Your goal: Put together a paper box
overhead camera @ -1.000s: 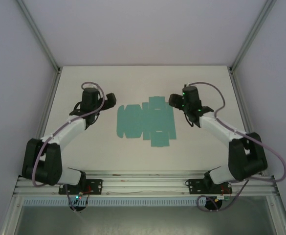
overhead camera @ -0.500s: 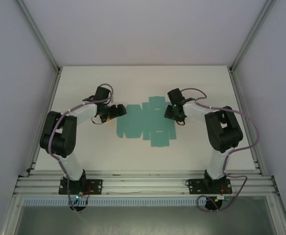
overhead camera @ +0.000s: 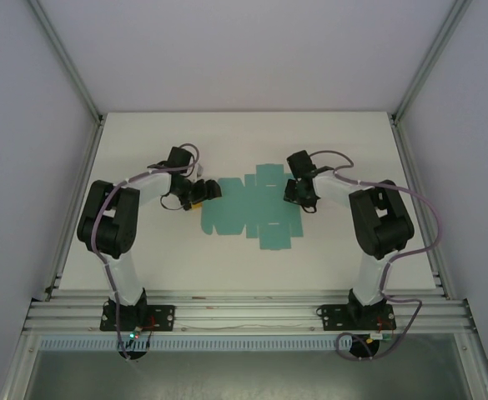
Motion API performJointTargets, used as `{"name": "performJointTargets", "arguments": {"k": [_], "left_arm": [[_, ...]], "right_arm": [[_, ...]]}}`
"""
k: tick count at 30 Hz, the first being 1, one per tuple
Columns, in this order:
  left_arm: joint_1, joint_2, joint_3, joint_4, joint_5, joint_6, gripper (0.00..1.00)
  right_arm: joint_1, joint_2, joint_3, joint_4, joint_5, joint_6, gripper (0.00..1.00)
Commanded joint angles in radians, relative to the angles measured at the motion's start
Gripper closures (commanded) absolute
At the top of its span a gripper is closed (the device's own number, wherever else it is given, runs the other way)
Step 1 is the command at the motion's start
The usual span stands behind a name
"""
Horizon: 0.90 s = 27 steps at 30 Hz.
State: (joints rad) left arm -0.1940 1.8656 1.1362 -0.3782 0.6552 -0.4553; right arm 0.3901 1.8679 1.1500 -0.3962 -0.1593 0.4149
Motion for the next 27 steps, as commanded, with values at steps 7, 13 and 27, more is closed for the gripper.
{"name": "performJointTargets", "arguments": {"k": [7,13,27], "left_arm": [[-0.041,-0.125,-0.144,0.543,0.416,-0.240,0.28],[-0.046,-0.230,-0.201,0.663,0.420,-0.304,0.33],[-0.161,-0.171,0.053,0.019,0.030,0.028,0.35]], "right_arm": [[0.018,0.085,-0.058,0.007,-0.099,0.003,0.63],[0.018,0.094,-0.094,0.052,-0.069,0.024,0.65],[0.018,0.106,-0.119,0.099,-0.042,0.033,0.65]]}}
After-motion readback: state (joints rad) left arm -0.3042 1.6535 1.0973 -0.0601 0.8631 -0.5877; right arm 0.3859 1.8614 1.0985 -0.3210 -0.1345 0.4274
